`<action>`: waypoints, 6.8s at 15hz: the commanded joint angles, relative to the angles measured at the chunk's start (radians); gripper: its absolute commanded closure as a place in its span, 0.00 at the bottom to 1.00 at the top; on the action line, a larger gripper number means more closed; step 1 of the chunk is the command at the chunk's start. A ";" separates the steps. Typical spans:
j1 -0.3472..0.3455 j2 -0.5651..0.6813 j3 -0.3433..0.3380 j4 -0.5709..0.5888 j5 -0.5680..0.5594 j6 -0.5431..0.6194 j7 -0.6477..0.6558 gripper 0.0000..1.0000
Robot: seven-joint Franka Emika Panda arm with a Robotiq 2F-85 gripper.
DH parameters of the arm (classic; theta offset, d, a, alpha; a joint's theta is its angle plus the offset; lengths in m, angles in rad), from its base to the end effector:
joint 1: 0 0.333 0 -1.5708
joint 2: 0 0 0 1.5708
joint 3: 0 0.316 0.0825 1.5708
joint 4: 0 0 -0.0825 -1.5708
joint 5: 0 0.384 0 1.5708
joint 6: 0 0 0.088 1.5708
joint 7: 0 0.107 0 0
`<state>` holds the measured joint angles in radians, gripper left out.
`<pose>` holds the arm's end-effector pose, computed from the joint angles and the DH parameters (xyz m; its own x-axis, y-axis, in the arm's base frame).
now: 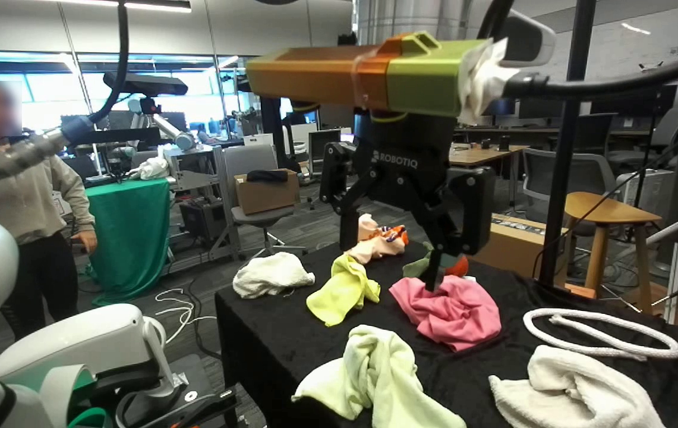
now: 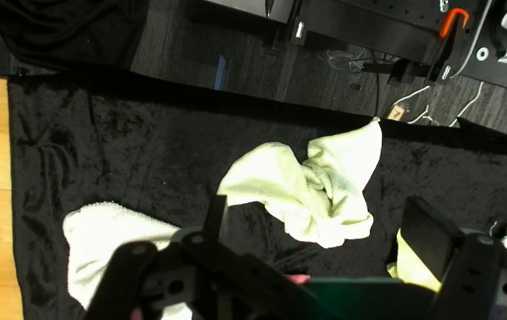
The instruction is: Put the things on the table in a single pile
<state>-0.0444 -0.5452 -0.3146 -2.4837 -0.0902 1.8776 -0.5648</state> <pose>0.3517 -0.1442 0.4619 0.9586 0.2837 -0.0248 0.2796 -0.9541 -0.1076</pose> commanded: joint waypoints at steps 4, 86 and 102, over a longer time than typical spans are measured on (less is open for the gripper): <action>0.089 0.140 0.170 0.092 0.015 0.087 0.065 0.00; 0.690 1.281 0.211 0.826 -0.157 1.101 0.829 0.00; 0.720 1.466 0.121 1.151 -0.183 0.794 0.873 0.39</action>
<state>0.6836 0.9177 -0.1957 -1.3836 -0.2537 2.7316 0.3101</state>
